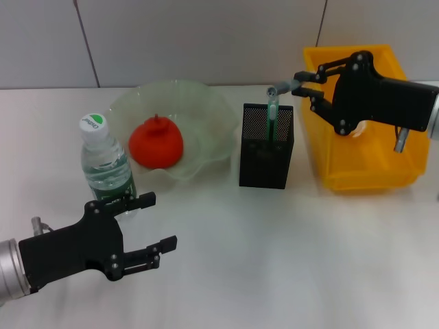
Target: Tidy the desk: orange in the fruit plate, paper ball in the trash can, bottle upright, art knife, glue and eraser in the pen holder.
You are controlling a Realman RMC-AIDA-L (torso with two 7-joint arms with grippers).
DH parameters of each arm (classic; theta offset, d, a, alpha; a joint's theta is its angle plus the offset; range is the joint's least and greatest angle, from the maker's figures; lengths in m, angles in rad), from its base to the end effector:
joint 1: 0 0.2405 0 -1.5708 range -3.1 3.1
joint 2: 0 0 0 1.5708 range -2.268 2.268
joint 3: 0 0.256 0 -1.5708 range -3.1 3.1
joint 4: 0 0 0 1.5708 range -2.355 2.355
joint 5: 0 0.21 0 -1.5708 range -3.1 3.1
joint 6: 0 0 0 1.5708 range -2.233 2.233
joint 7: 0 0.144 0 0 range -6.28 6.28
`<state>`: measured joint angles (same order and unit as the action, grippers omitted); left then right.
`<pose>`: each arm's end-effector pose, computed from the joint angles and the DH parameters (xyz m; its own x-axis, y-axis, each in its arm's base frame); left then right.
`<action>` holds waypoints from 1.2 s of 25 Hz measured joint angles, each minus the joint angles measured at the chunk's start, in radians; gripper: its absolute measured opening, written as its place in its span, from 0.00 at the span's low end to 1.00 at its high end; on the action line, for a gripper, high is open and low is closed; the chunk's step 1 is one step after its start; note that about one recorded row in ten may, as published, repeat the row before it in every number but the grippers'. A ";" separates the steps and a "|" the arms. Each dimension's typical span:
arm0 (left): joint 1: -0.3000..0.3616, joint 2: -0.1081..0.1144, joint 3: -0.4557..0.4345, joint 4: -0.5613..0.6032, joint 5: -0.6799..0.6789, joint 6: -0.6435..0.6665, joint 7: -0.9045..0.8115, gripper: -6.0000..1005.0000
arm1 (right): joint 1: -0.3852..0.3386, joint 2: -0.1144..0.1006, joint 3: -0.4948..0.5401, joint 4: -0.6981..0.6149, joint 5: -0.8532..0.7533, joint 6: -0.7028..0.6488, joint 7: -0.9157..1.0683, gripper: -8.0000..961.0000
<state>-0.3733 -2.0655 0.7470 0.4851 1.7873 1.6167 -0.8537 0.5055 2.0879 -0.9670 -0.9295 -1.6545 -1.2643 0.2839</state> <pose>-0.2944 0.2753 -0.0137 0.8081 0.0439 0.5875 0.2739 -0.9109 -0.3087 0.2007 0.3845 0.0334 0.6798 0.7203 0.1383 0.5843 -0.4178 -0.6957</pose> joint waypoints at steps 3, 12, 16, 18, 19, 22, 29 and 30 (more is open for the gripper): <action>-0.007 -0.001 0.000 0.004 -0.003 -0.005 0.002 0.80 | -0.041 0.002 -0.101 -0.076 0.008 0.100 -0.083 0.14; -0.014 -0.001 -0.002 0.002 -0.016 -0.013 0.037 0.80 | -0.164 0.004 -0.377 -0.246 0.112 0.391 -0.464 0.14; -0.015 -0.001 -0.005 0.001 -0.017 -0.016 0.037 0.80 | -0.216 0.004 -0.497 -0.321 0.144 0.520 -0.642 0.14; -0.015 -0.001 -0.005 0.001 -0.017 -0.016 0.037 0.80 | -0.239 0.004 -0.555 -0.352 0.153 0.592 -0.719 0.14; -0.017 -0.001 -0.013 0.000 -0.019 -0.029 0.037 0.80 | -0.247 0.002 -0.578 -0.366 0.153 0.631 -0.752 0.14; -0.017 -0.001 -0.013 0.000 -0.019 -0.029 0.037 0.80 | -0.270 -0.004 -0.634 -0.410 0.145 0.719 -0.807 0.14; -0.023 -0.001 -0.014 0.001 -0.048 -0.043 0.038 0.80 | -0.311 -0.004 -0.710 -0.473 0.002 0.845 -0.851 0.15; -0.023 -0.001 -0.014 0.003 -0.054 -0.044 0.038 0.80 | -0.314 -0.004 -0.722 -0.473 -0.032 0.864 -0.851 0.15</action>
<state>-0.3963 -2.0662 0.7332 0.4881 1.7337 1.5726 -0.8160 0.1914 2.0844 -1.6889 -1.4021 -1.6861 -0.4001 -0.5676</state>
